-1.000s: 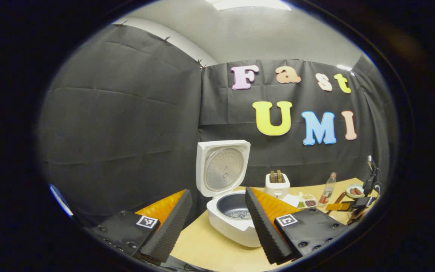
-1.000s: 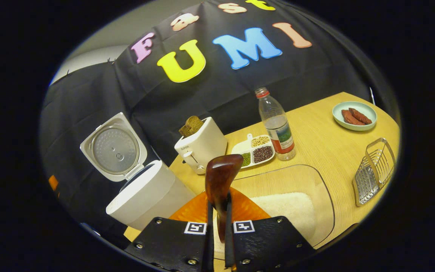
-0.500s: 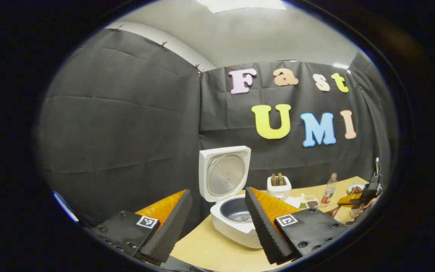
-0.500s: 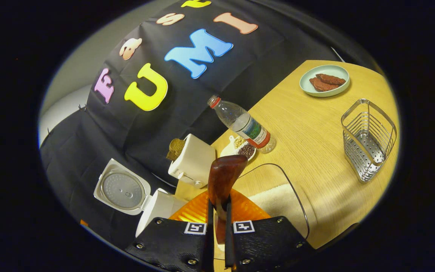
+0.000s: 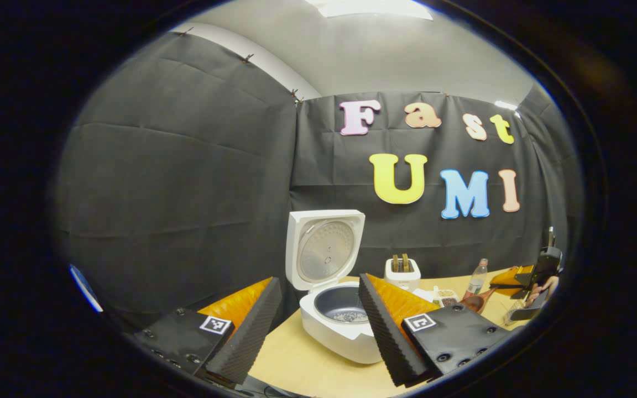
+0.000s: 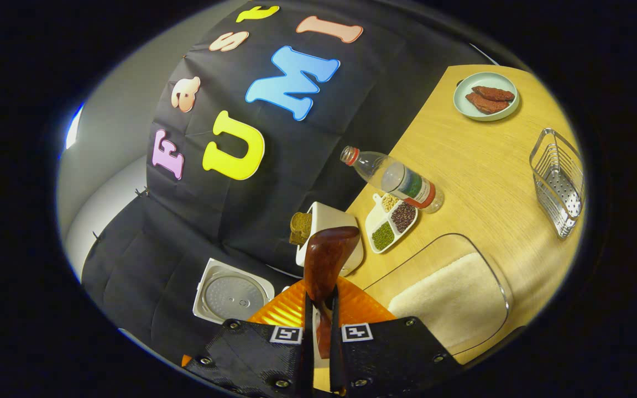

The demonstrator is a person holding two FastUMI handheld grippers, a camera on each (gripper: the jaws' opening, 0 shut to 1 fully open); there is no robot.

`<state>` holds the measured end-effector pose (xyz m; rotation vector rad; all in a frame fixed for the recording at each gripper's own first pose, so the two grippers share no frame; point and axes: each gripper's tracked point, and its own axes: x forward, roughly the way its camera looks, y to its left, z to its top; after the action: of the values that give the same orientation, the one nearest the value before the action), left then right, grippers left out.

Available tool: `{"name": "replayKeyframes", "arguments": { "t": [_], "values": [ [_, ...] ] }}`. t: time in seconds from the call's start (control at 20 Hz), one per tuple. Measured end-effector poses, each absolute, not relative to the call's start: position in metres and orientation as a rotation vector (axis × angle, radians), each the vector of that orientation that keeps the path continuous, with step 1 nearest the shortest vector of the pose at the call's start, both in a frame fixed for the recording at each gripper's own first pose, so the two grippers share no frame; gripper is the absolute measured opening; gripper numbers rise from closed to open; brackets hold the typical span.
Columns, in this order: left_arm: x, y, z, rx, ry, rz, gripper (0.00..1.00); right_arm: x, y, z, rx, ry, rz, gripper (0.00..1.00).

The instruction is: Close the left gripper, press the button to open the rice cooker; take a wooden spoon from the chopstick holder with the right hand, scoop a spoonful of rice and pour it into the rice cooker, then put the wooden spoon back into the chopstick holder.

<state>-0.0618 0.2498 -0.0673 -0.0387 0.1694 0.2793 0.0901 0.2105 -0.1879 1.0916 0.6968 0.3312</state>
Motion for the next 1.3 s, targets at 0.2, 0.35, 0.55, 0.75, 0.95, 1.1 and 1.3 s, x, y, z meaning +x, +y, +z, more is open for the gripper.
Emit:
{"name": "replayKeyframes", "arguments": {
  "t": [0.2, 0.35, 0.55, 0.75, 0.95, 1.1, 1.3],
  "values": [
    [-0.067, 0.264, -0.071, -0.053, 0.173, 0.305, 0.98, 0.097, 0.242, -0.153, 1.113, 0.680, 0.418, 0.11],
    [-0.075, 0.277, -0.072, -0.050, 0.174, 0.324, 0.99, 0.106, 0.270, -0.131, 1.098, 0.661, 0.477, 0.11],
    [-0.086, 0.291, -0.075, -0.054, 0.174, 0.350, 0.99, 0.117, 0.314, -0.112, 1.049, 0.648, 0.551, 0.11],
    [-0.097, 0.301, -0.080, -0.068, 0.182, 0.377, 0.94, 0.126, 0.359, -0.105, 0.992, 0.644, 0.612, 0.11],
    [-0.108, 0.308, -0.085, -0.078, 0.191, 0.395, 0.97, 0.133, 0.399, -0.104, 0.932, 0.635, 0.641, 0.11],
    [-0.116, 0.313, -0.085, -0.084, 0.190, 0.410, 0.97, 0.138, 0.430, -0.111, 0.849, 0.636, 0.671, 0.11],
    [-0.125, 0.321, -0.091, -0.086, 0.200, 0.434, 0.97, 0.139, 0.463, -0.128, 0.668, 0.623, 0.710, 0.11]
  ]
}}
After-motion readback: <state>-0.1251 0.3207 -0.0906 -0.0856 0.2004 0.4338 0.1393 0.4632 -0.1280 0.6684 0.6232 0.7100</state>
